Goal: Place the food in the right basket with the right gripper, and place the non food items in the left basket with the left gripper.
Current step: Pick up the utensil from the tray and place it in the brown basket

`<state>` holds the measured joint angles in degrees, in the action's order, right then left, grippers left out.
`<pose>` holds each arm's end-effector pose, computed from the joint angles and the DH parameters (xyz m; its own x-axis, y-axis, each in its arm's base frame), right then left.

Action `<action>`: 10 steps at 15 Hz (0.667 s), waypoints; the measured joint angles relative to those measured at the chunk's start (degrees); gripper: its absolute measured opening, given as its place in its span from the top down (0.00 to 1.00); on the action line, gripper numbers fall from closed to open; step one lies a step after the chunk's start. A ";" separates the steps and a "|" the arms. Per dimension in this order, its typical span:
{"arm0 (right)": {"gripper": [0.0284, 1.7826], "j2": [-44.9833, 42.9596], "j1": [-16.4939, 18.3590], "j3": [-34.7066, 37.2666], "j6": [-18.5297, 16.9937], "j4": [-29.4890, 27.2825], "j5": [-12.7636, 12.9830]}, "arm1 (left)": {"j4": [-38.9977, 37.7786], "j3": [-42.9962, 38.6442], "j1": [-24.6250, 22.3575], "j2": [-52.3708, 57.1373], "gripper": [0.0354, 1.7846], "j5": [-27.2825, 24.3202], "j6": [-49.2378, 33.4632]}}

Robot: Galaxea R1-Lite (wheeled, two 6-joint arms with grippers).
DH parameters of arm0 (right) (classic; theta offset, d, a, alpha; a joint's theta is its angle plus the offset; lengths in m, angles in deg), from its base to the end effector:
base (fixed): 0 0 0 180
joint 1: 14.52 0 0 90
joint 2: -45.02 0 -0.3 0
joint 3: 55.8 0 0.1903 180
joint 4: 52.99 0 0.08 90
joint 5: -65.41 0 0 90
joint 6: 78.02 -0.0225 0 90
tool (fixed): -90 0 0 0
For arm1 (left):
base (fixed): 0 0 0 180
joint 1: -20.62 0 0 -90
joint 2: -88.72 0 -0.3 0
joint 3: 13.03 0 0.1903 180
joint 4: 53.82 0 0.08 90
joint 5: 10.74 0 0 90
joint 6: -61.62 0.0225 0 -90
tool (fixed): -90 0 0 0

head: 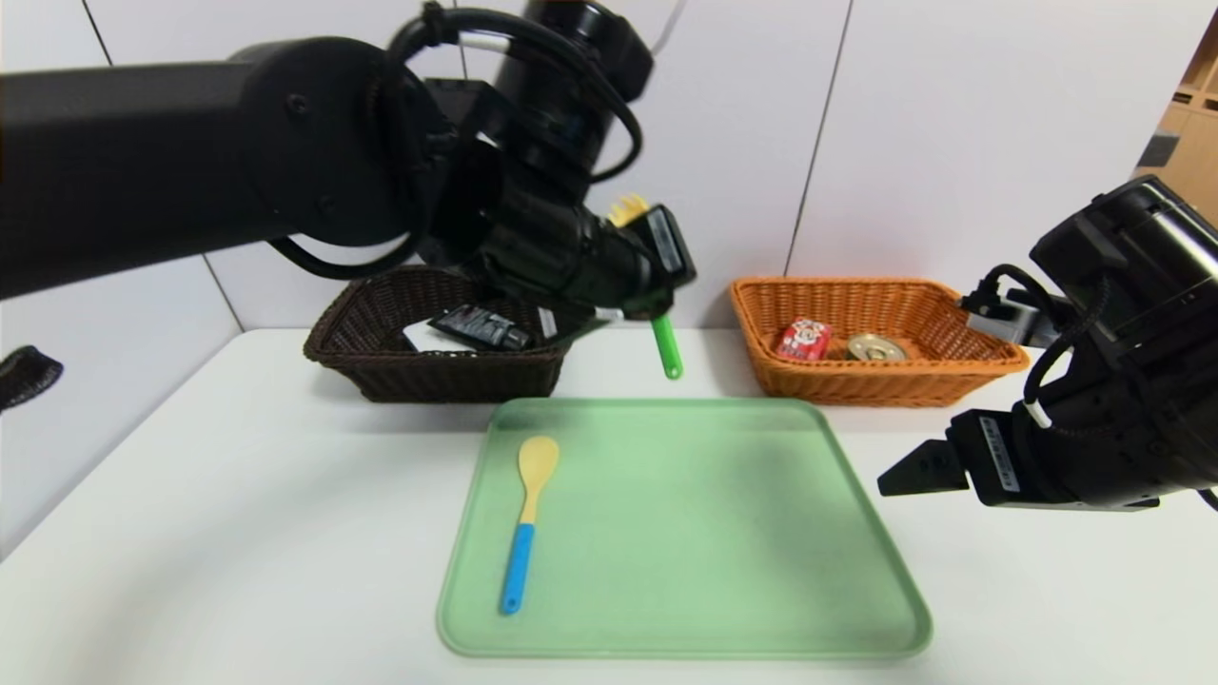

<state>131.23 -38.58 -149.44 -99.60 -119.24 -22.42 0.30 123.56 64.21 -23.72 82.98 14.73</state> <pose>0.2030 0.0897 0.2363 0.4878 0.1763 -0.8549 -0.0749 0.9842 0.1603 0.2740 -0.2588 0.3040 0.6709 -0.5490 -0.4985 0.1782 0.7719 -0.6103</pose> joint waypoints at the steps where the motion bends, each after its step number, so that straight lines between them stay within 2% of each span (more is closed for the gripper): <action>1: 0.05 -0.05 0.01 0.22 -0.02 -0.02 0.02 | -2.78 0.00 -3.22 0.55 0.93 0.85 -1.57; 5: 0.05 -0.09 -0.02 0.55 0.06 0.00 0.02 | -5.53 -0.16 -15.18 0.20 0.93 1.62 -7.22; 10: 0.05 -0.11 -0.18 0.63 0.05 0.00 0.11 | -4.83 -0.38 -24.27 -4.13 0.93 -1.19 -11.04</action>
<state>131.12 -38.77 -148.81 -99.55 -119.24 -22.31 -4.52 123.19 39.94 -27.85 81.78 3.69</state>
